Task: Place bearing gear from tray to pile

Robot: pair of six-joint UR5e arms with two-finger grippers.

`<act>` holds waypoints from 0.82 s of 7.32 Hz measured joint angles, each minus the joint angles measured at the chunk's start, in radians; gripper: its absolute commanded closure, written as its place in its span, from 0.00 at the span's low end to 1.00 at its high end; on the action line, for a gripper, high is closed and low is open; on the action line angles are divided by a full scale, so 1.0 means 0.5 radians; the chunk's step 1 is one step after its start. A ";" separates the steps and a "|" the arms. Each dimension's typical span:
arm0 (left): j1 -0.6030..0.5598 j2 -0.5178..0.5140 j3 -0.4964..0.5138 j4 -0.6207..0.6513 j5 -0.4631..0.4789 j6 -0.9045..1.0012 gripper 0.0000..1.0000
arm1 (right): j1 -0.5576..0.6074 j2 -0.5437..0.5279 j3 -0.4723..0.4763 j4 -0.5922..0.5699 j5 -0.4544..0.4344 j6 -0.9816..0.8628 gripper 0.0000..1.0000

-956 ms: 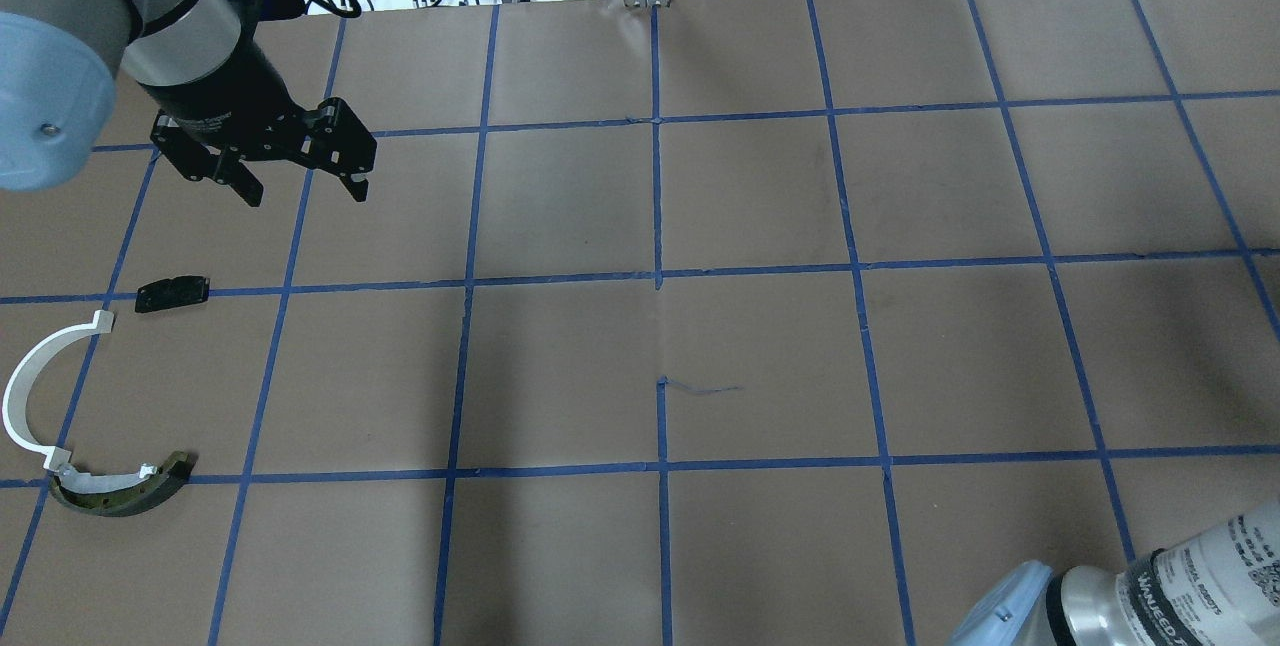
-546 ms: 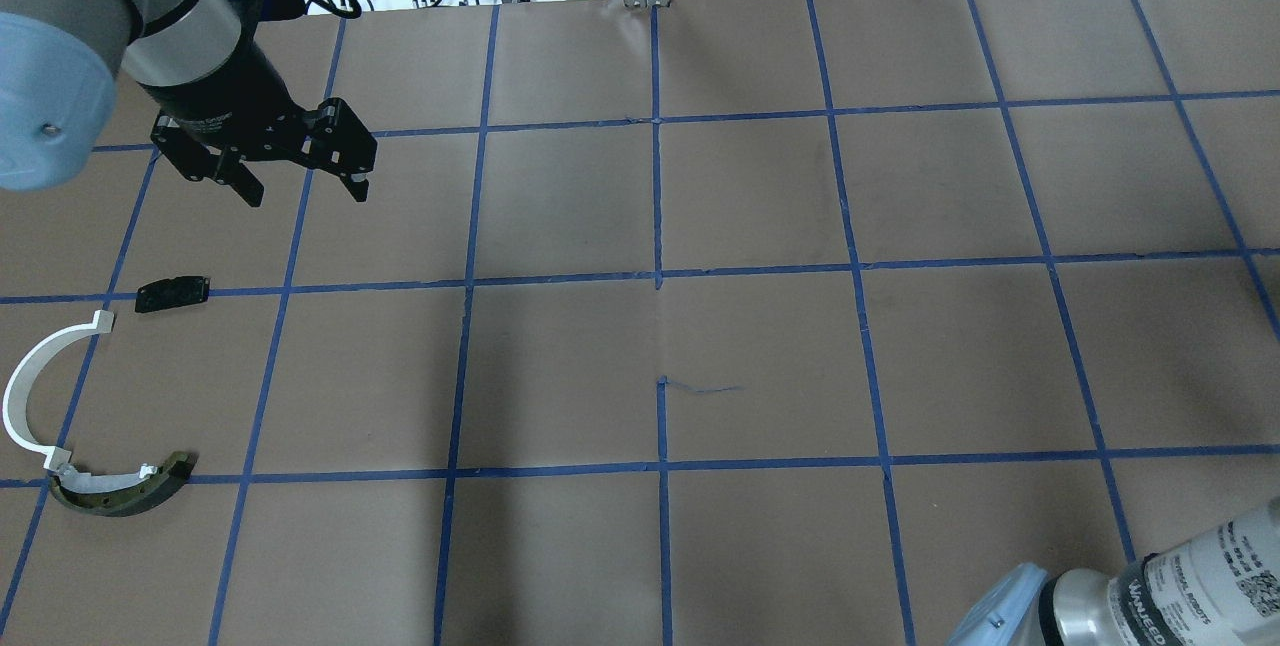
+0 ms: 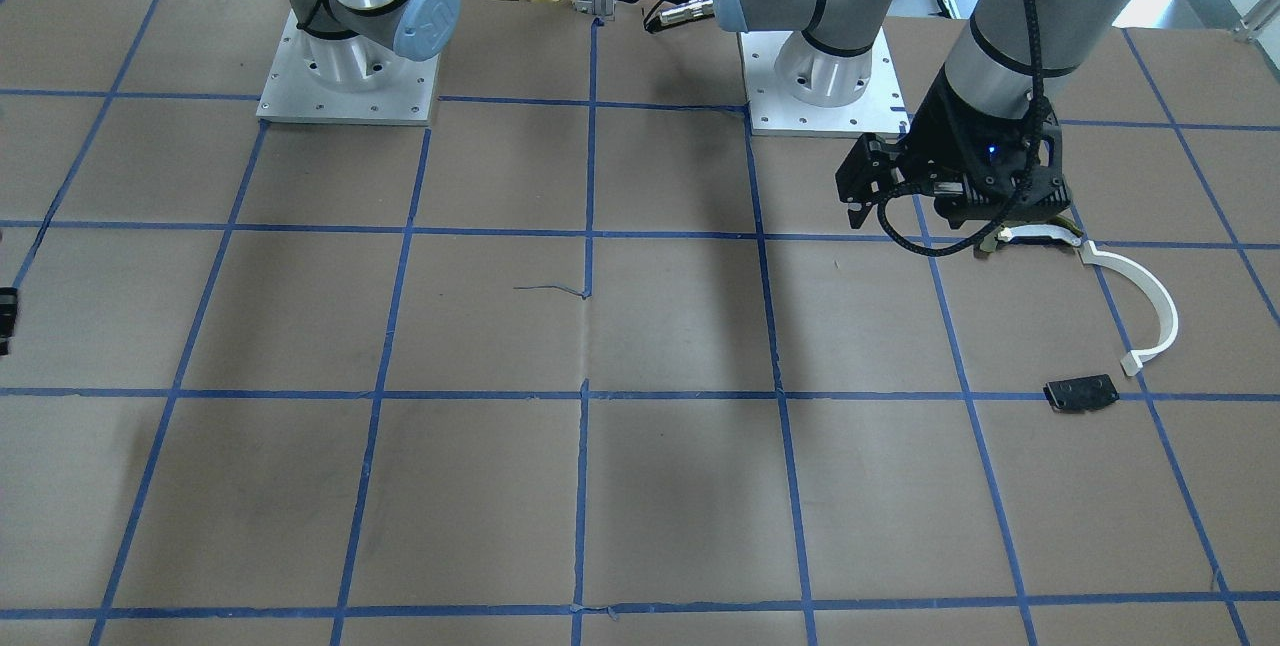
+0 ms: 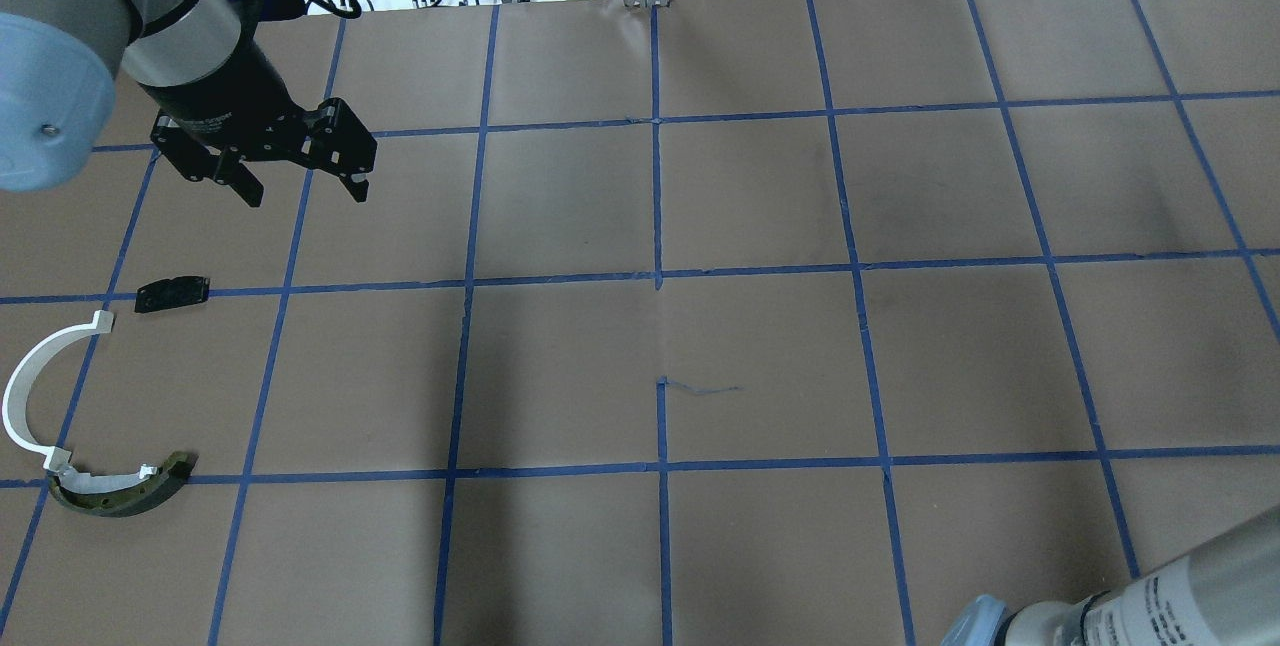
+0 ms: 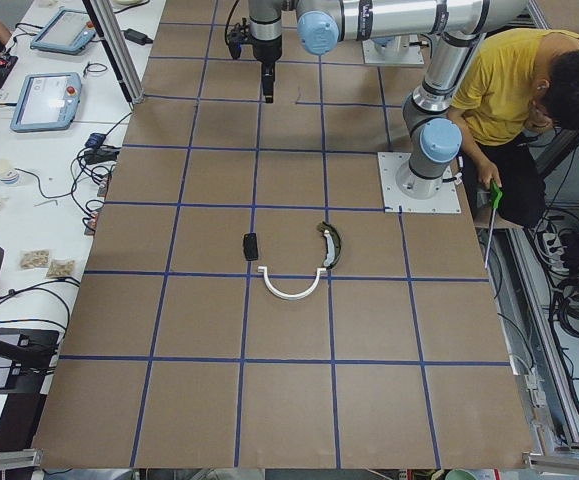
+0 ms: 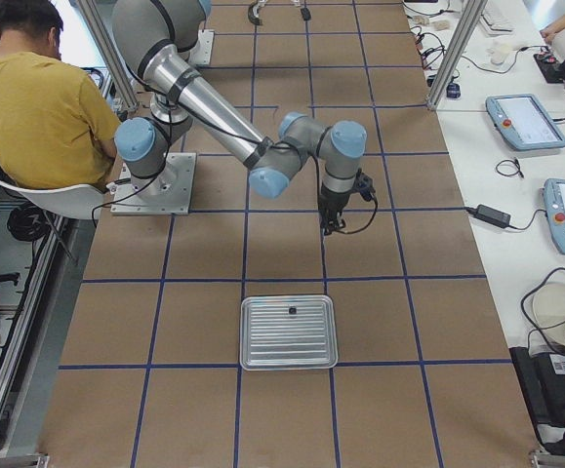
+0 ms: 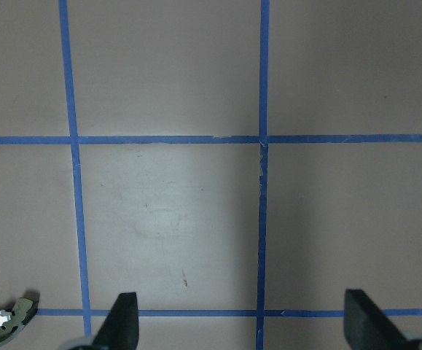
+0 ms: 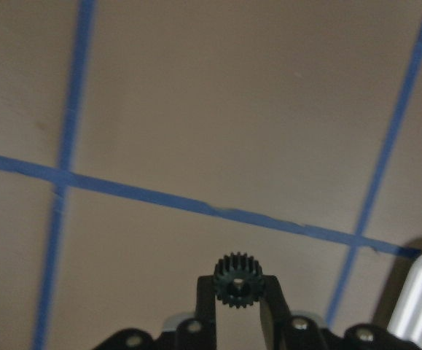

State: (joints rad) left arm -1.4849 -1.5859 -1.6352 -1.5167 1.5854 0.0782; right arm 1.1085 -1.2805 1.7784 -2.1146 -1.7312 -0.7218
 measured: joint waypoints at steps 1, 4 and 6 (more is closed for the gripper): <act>0.000 0.000 0.000 0.001 -0.001 0.000 0.00 | 0.278 -0.105 0.109 0.002 0.060 0.387 0.94; 0.000 -0.001 0.000 0.000 -0.002 0.000 0.00 | 1.143 -0.171 0.180 -0.018 0.255 1.639 0.95; -0.002 -0.001 -0.001 -0.001 -0.002 0.000 0.00 | 1.577 -0.080 0.175 -0.047 0.314 2.210 0.91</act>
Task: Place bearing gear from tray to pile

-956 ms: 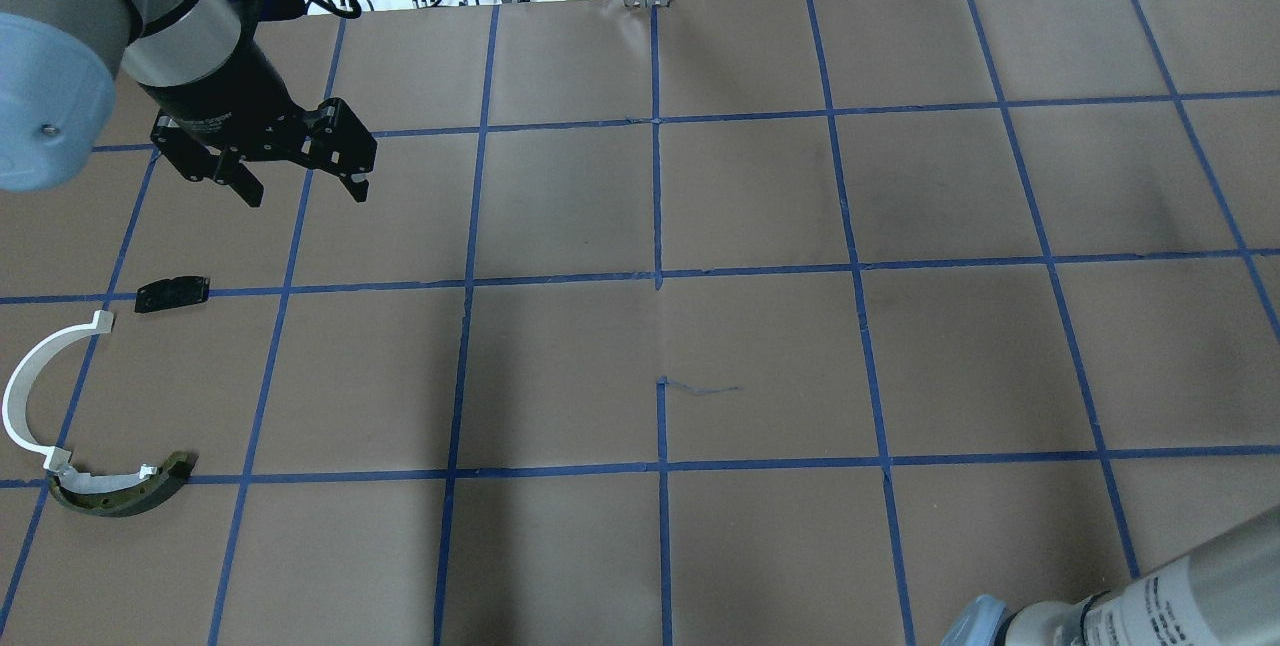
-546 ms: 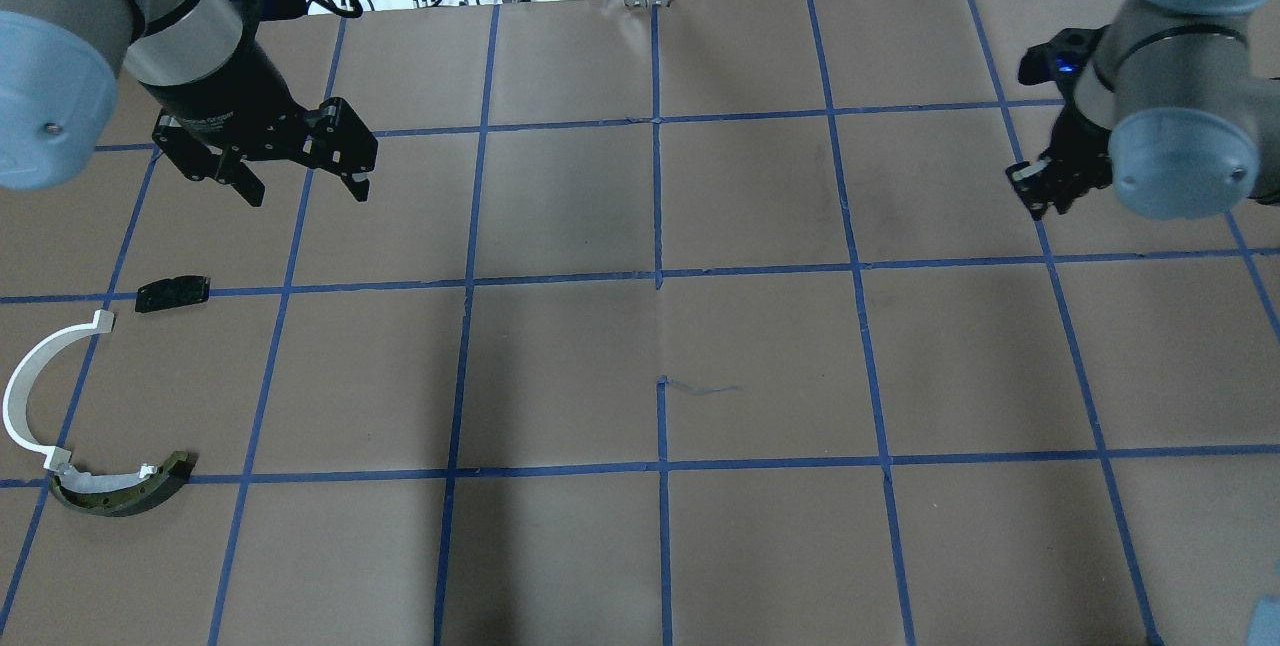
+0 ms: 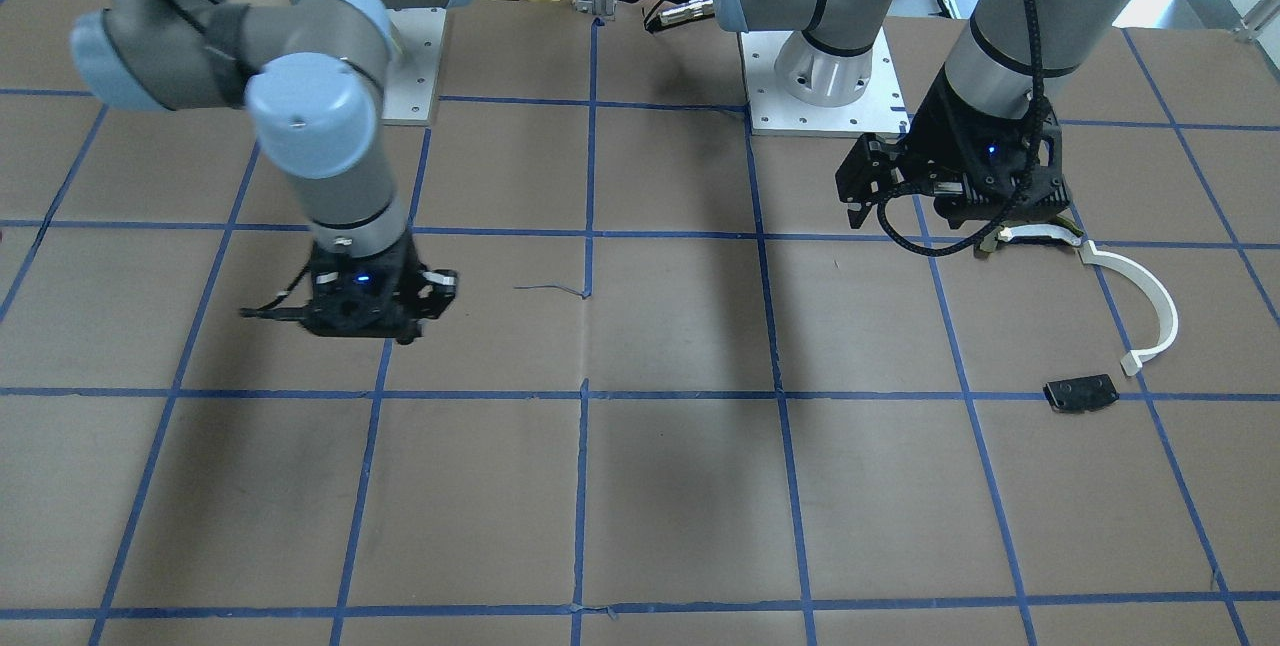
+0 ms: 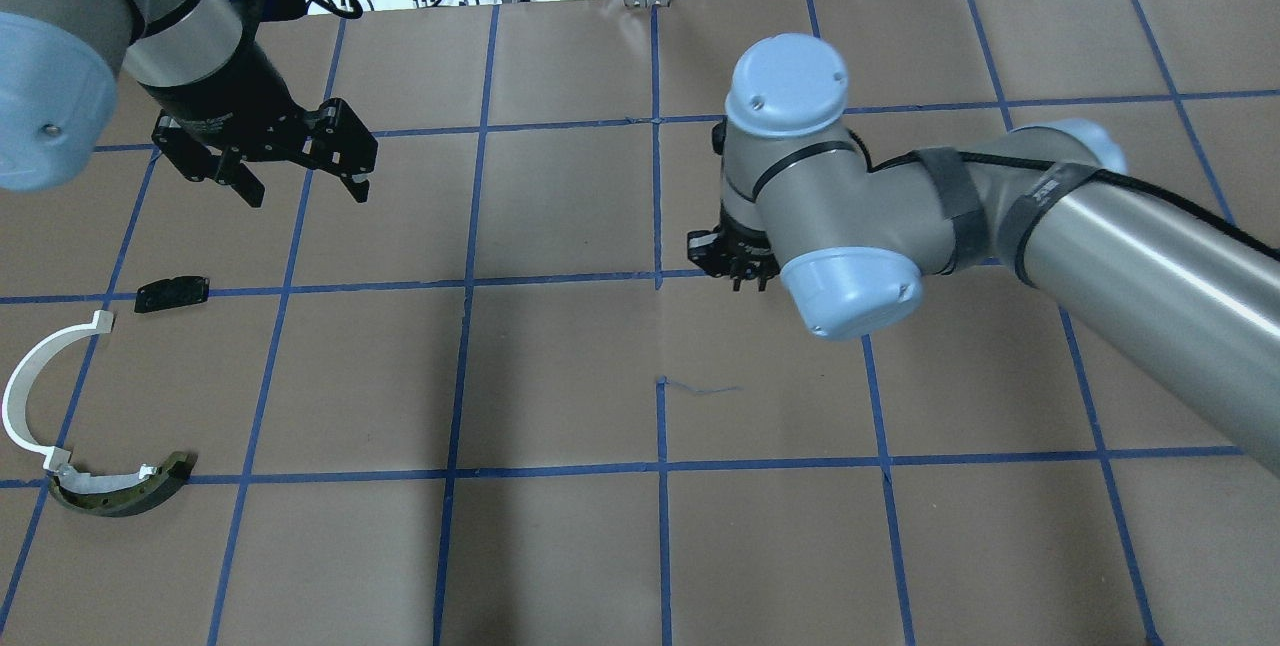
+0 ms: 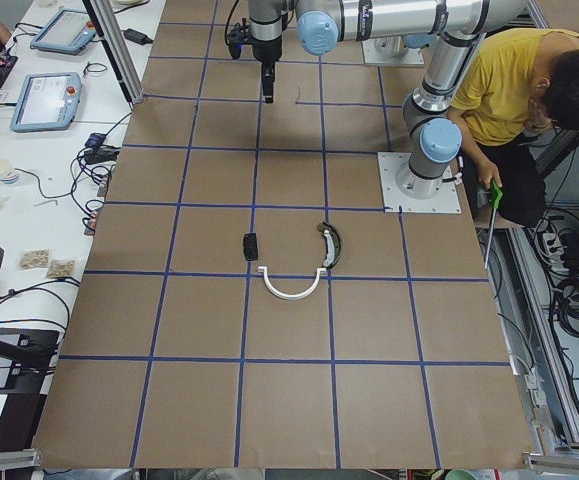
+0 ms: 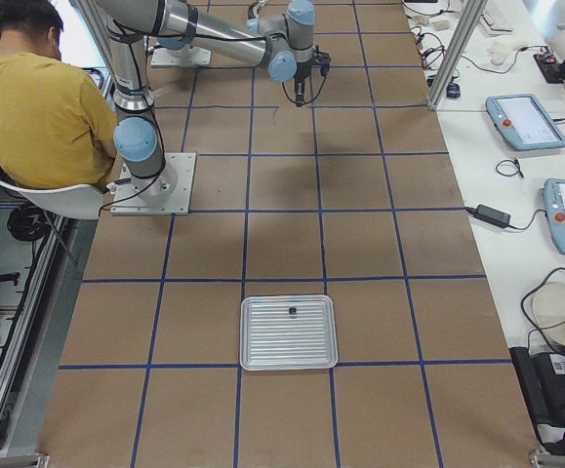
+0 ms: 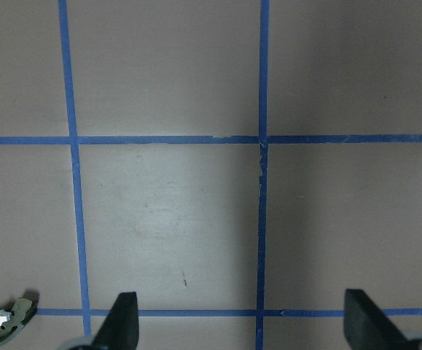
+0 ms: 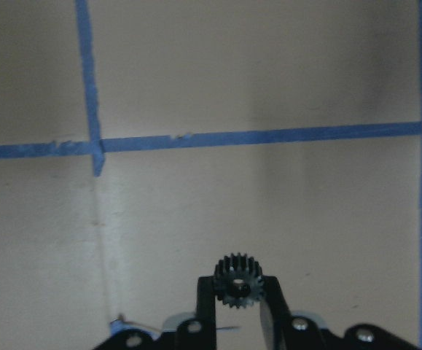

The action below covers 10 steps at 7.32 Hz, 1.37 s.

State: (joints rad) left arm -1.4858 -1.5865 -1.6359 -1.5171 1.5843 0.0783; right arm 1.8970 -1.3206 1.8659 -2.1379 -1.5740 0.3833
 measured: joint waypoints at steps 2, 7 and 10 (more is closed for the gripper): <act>-0.001 -0.001 -0.001 0.001 -0.001 0.000 0.00 | 0.158 0.154 -0.004 -0.190 0.210 0.325 0.88; -0.011 -0.046 0.001 0.062 -0.021 -0.007 0.00 | 0.112 0.303 -0.003 -0.608 0.282 0.285 0.00; -0.039 -0.105 -0.009 0.113 -0.024 -0.035 0.00 | -0.557 0.098 0.007 -0.384 0.269 -0.735 0.00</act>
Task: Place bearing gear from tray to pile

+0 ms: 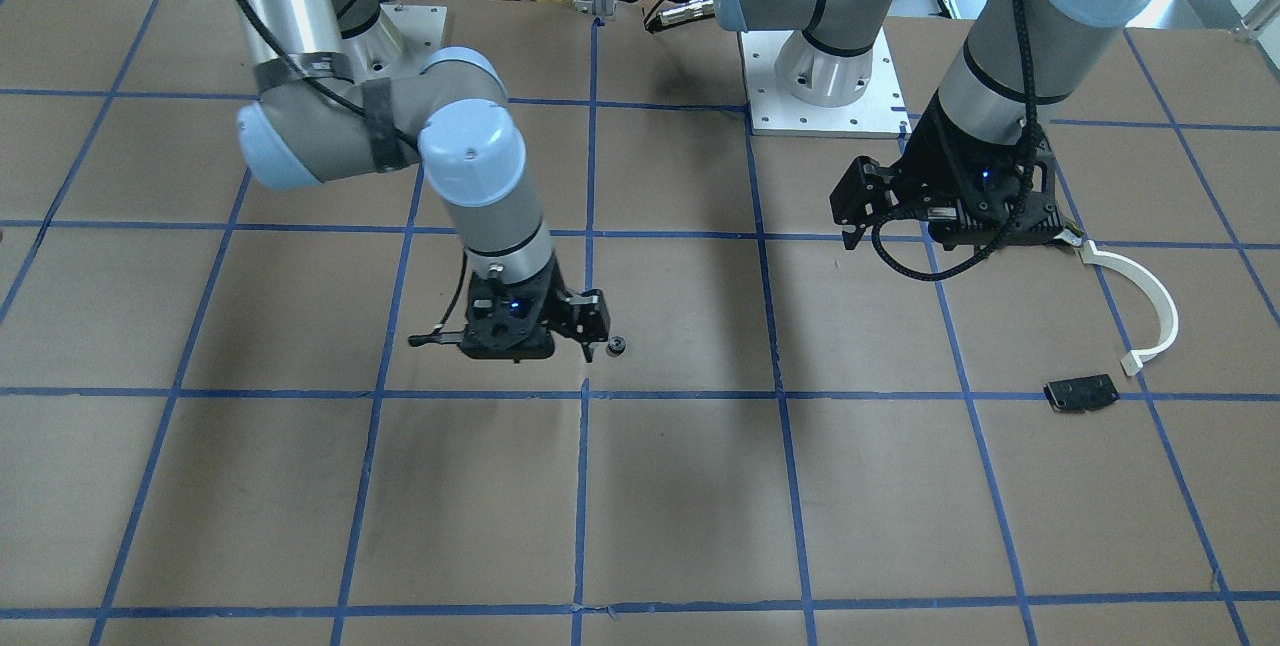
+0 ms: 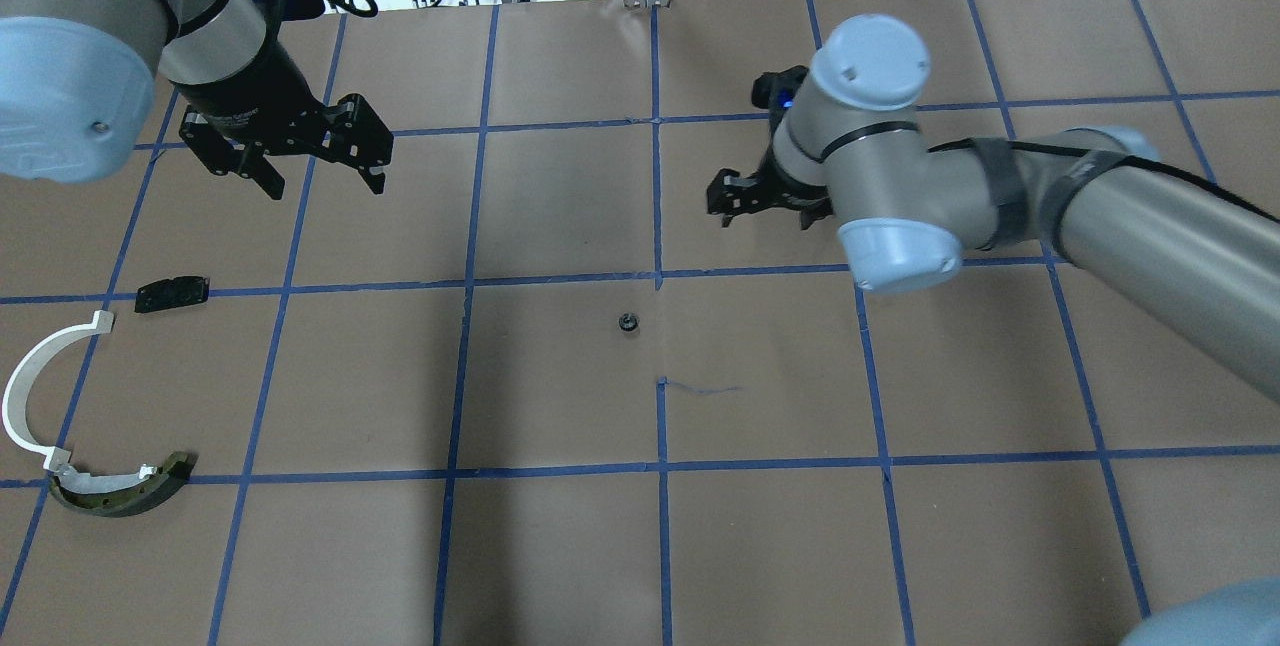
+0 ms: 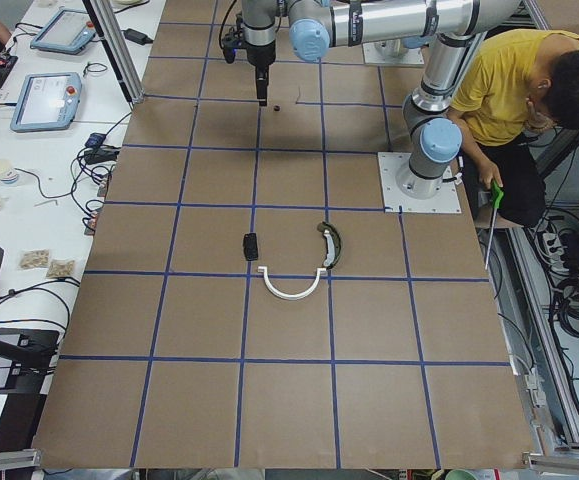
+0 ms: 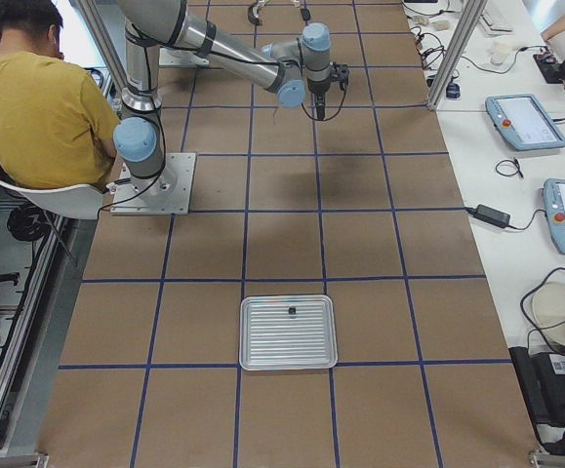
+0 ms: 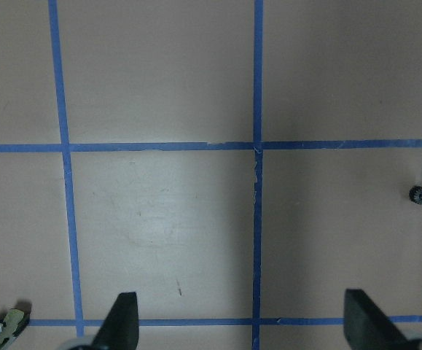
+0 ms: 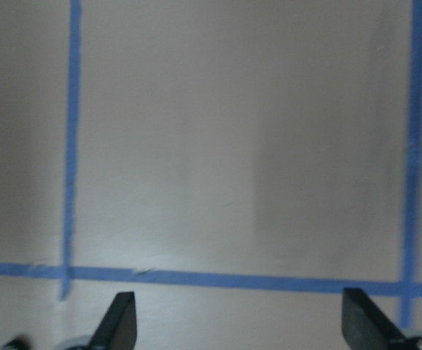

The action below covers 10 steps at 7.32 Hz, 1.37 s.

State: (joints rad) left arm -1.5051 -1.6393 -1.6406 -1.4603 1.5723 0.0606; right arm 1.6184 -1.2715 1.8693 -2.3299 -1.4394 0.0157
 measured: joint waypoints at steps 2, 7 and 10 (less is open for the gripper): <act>-0.225 -0.100 -0.065 0.172 -0.011 -0.079 0.00 | -0.742 -0.115 -0.017 0.275 -0.051 -1.200 0.00; -0.675 -0.498 -0.273 0.806 -0.033 -0.374 0.00 | -1.912 0.094 -0.119 0.345 -0.250 -2.689 0.00; -0.752 -0.698 -0.280 0.925 -0.040 -0.477 0.00 | -2.065 0.375 -0.346 0.292 -0.231 -3.211 0.00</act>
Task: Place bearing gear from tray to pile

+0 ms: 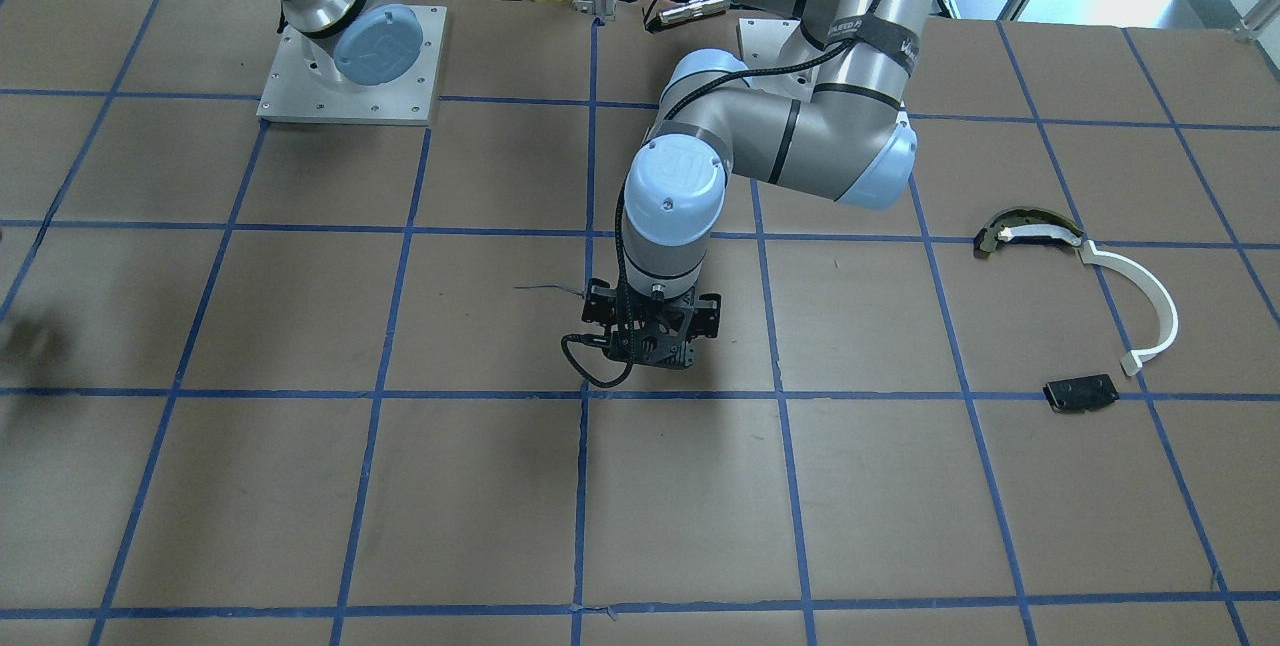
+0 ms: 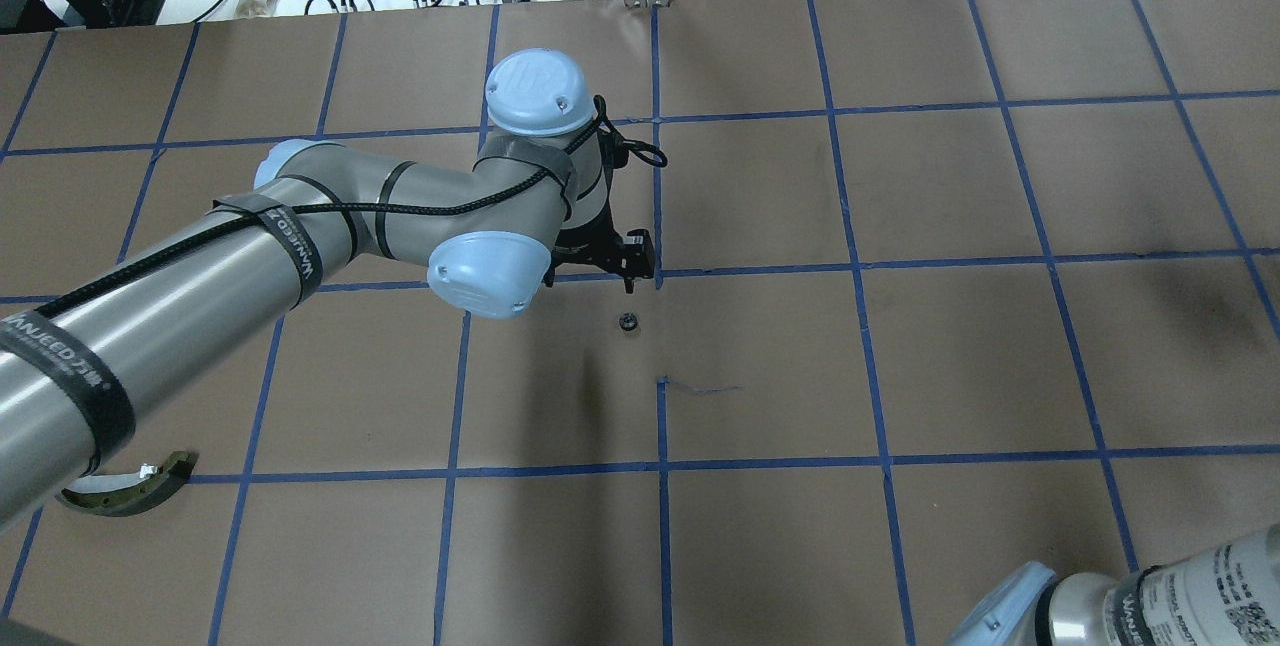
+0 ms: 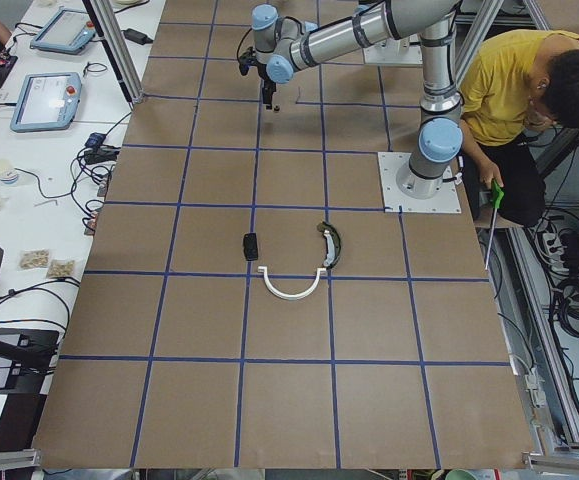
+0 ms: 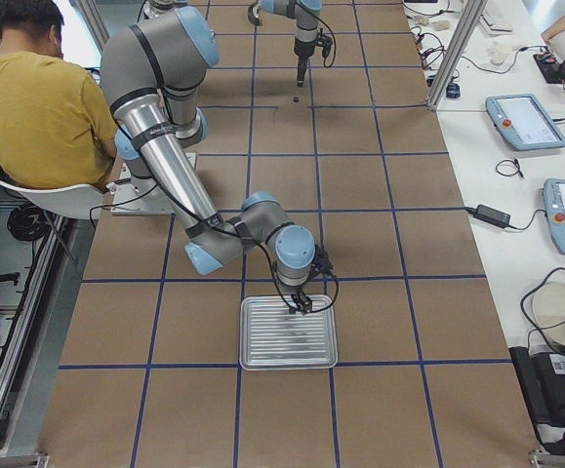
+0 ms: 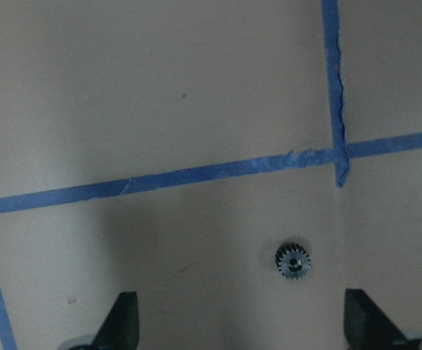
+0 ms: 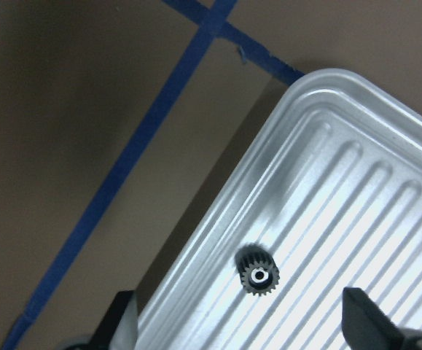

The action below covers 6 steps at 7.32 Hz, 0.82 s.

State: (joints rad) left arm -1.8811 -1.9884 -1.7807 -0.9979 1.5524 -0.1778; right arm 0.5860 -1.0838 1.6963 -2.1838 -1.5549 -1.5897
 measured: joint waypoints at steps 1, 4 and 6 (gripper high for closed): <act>-0.015 -0.058 0.000 0.061 -0.002 -0.008 0.00 | -0.020 0.067 -0.027 -0.069 0.004 -0.154 0.00; -0.057 -0.173 0.000 0.155 -0.005 -0.012 0.06 | -0.030 0.134 0.023 -0.189 0.007 -0.404 0.17; -0.078 -0.185 0.000 0.143 0.001 -0.013 0.24 | -0.032 0.141 0.040 -0.200 -0.008 -0.433 0.66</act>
State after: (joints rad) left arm -1.9203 -2.0810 -1.7809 -0.9262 1.5527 -0.1843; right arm 0.5702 -1.0135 1.7163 -2.2838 -1.5588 -1.8064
